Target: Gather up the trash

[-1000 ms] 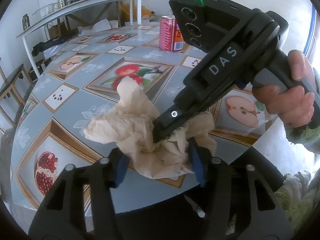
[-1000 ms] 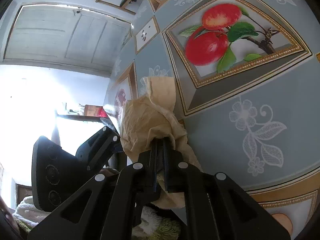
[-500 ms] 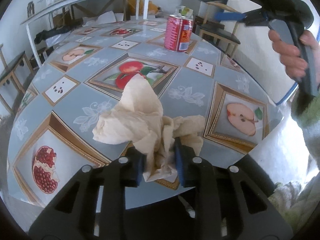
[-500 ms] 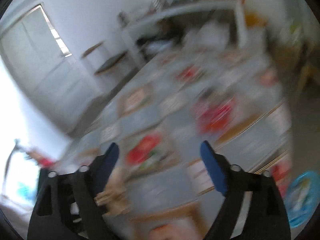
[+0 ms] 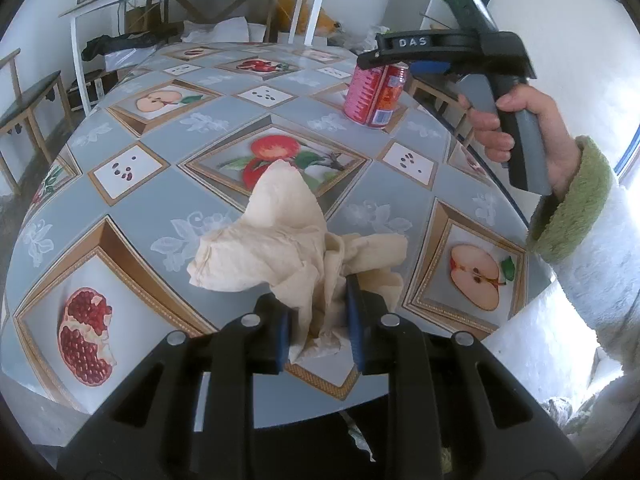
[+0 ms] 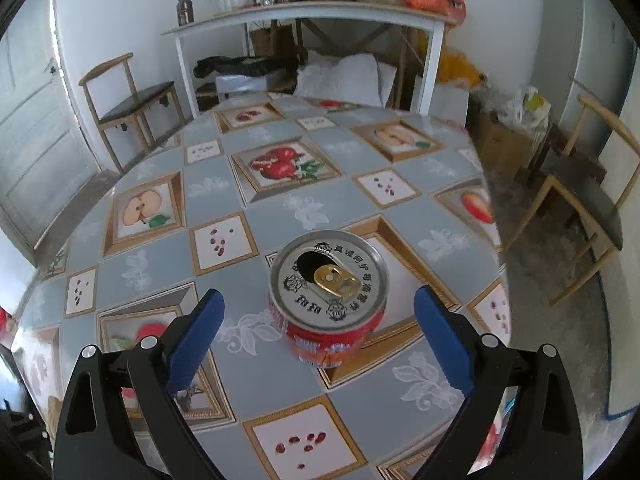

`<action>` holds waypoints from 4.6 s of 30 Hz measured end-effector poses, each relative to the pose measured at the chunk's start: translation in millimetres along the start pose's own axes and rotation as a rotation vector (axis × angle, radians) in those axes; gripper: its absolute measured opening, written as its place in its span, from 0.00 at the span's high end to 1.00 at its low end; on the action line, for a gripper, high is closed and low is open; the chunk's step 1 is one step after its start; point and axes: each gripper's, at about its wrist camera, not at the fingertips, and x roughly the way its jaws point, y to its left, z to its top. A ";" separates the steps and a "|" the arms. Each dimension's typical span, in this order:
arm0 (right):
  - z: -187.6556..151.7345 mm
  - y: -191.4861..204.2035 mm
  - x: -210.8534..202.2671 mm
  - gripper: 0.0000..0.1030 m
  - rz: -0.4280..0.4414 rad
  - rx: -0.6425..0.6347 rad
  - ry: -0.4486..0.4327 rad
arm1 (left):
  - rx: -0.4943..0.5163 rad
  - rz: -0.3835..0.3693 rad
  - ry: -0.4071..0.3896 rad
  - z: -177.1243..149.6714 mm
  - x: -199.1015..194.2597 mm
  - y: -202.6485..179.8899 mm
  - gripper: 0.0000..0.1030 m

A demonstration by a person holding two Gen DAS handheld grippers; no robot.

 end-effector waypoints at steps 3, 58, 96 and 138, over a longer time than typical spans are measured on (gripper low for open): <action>0.9 1.4 7.4 0.21 0.001 0.000 0.025 | -0.006 -0.002 -0.002 1.5 1.0 0.5 0.79; -118.9 -176.2 -194.2 0.38 -0.140 0.373 -0.172 | 0.153 -0.116 -0.115 51.7 -29.0 -125.2 0.79; -333.5 -464.0 -104.9 0.38 -0.343 1.023 -0.017 | 0.682 -0.362 0.593 94.6 370.5 -523.6 0.66; -285.0 -192.1 -235.5 0.06 -0.365 0.524 -0.338 | -0.002 -0.169 -0.059 73.6 42.8 -233.8 0.08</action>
